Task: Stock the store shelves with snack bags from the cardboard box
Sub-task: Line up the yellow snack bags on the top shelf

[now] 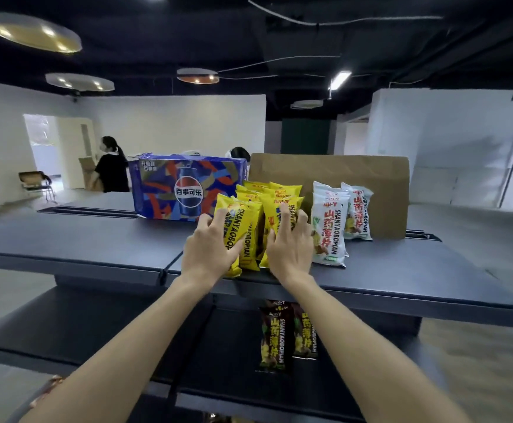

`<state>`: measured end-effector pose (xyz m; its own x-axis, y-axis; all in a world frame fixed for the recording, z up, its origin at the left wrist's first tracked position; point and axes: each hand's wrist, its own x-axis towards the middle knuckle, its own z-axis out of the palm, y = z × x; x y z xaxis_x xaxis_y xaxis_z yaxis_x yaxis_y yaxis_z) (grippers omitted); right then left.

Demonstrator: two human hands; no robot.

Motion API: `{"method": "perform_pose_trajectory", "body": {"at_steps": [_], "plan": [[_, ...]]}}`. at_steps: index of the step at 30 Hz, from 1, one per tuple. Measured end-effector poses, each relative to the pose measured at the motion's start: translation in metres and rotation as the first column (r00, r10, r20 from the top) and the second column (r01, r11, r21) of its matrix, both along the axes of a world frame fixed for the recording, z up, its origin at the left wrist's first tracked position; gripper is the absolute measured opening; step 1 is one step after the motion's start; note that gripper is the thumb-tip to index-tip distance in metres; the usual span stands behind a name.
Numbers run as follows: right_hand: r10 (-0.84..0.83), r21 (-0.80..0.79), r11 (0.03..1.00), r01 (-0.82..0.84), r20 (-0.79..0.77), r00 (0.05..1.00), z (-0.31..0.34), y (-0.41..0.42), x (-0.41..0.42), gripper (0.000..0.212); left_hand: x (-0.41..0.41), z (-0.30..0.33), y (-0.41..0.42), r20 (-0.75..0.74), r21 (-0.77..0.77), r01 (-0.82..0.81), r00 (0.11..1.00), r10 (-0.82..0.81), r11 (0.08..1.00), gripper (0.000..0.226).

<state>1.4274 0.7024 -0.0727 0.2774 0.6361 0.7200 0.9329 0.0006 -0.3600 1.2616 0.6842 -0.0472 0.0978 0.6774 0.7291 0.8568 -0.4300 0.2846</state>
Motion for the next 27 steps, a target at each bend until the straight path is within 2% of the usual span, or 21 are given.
{"method": "perform_pose_trajectory", "body": {"at_steps": [8, 13, 17, 22, 27], "plan": [[-0.082, -0.131, 0.989, 0.072, -0.066, 0.994, -0.028, 0.015, -0.014, 0.067, -0.022, -0.016, 0.034, 0.023, -0.006, 0.069, 0.997, -0.069, 0.998, 0.058], [-0.114, -0.191, 0.976, 0.108, -0.02, 0.993, -0.034, 0.0, -0.019, 0.076, -0.02, -0.016, 0.036, 0.0, 0.03, 0.102, 0.995, -0.102, 0.994, 0.058], [-0.077, -0.164, 0.983, 0.078, 0.011, 0.997, -0.038, -0.02, -0.016, 0.082, -0.016, -0.001, 0.034, -0.021, 0.088, 0.129, 0.992, -0.128, 0.988, 0.059], [-0.03, -0.127, 0.991, 0.04, 0.08, 0.996, -0.021, -0.028, 0.005, 0.077, -0.01, 0.015, 0.03, -0.018, 0.124, 0.139, 0.99, -0.138, 0.982, 0.059], [0.029, -0.155, 0.988, -0.004, 0.16, 0.987, -0.001, -0.025, 0.022, 0.072, -0.033, 0.02, 0.039, 0.022, 0.074, 0.06, 0.998, -0.061, 0.995, 0.058]]}}
